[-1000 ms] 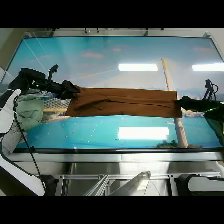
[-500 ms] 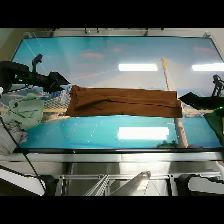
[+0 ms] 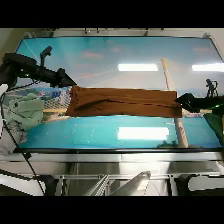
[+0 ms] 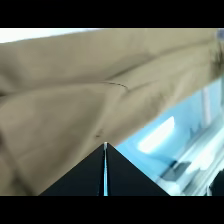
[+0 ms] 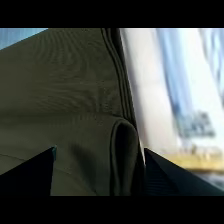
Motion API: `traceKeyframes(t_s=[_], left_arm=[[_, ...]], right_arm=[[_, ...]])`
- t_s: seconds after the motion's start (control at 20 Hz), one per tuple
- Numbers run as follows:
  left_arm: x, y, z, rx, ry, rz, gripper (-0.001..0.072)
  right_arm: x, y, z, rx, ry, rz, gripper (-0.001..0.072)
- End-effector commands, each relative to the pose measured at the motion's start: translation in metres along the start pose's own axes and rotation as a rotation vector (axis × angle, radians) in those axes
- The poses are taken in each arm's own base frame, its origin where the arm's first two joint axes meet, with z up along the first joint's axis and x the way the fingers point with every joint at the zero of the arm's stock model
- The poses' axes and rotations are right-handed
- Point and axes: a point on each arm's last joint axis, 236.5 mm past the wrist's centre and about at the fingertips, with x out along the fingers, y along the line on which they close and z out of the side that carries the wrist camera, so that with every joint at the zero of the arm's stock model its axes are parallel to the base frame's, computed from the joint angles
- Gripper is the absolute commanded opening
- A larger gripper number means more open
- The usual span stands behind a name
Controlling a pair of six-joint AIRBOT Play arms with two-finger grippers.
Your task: Fold the shirts.
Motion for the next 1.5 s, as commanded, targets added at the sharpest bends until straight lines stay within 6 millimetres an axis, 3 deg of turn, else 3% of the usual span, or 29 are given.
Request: traceKeyframes(t_s=[0.0,0.05,0.15,0.2,0.25,0.4,0.5,0.6,0.75,0.9,1.0,1.1,1.2,1.25,1.35,1.45], left_arm=[[0.031,-0.028,-0.003,0.061,0.032,-0.009,0.0020],[0.044,-0.035,-0.004,0.074,0.039,-0.011,0.0020],[0.080,-0.044,-0.014,0.074,0.089,-0.020,0.0020],[0.098,-0.046,-0.023,0.074,0.125,-0.028,0.0020],[0.119,-0.047,-0.032,0.068,0.162,-0.031,0.0020],[0.171,-0.047,-0.044,0.053,0.183,-0.008,0.0019],[0.200,-0.052,-0.039,0.064,0.152,0.012,0.0019],[0.227,-0.070,-0.035,0.102,0.158,0.004,0.0019],[0.269,-0.085,-0.047,0.093,0.232,0.007,0.0019],[0.298,-0.104,-0.073,0.076,0.346,-0.022,0.0019],[0.304,-0.129,-0.083,0.088,0.392,-0.084,0.0019],[0.280,-0.169,-0.073,0.122,0.381,-0.202,0.0019],[0.224,-0.191,-0.046,0.181,0.317,-0.243,0.0019],[0.186,-0.194,-0.033,0.199,0.278,-0.244,0.0019],[0.107,-0.195,-0.013,0.217,0.200,-0.236,0.0019],[0.030,-0.188,-0.004,0.226,0.111,-0.206,0.0019]], right_arm=[[0.019,0.009,-0.009,0.041,0.052,0.044,0.0461],[0.026,0.013,-0.013,0.034,0.075,0.051,0.0461],[0.037,0.024,-0.023,0.008,0.131,0.076,0.0315],[0.041,0.031,-0.027,-0.006,0.154,0.088,0.0189],[0.043,0.036,-0.028,-0.021,0.164,0.094,0.0016],[0.027,0.056,-0.022,-0.086,0.175,0.144,0.0015],[-0.001,0.069,-0.011,-0.116,0.157,0.180,0.0015],[-0.035,0.082,0.000,-0.146,0.130,0.214,0.0015],[-0.080,0.113,0.016,-0.165,0.068,0.328,0.0014],[-0.109,0.144,0.022,-0.187,0.034,0.448,0.0015],[-0.122,0.163,0.021,-0.201,0.032,0.527,0.0015],[-0.138,0.190,0.021,-0.205,0.024,0.654,0.0015],[-0.148,0.223,0.017,-0.228,0.021,0.760,0.0015],[-0.146,0.241,0.012,-0.252,0.029,0.784,0.0015],[-0.124,0.285,-0.001,-0.306,0.045,0.792,0.0015],[-0.083,0.334,-0.027,-0.355,0.083,0.778,0.0015]])
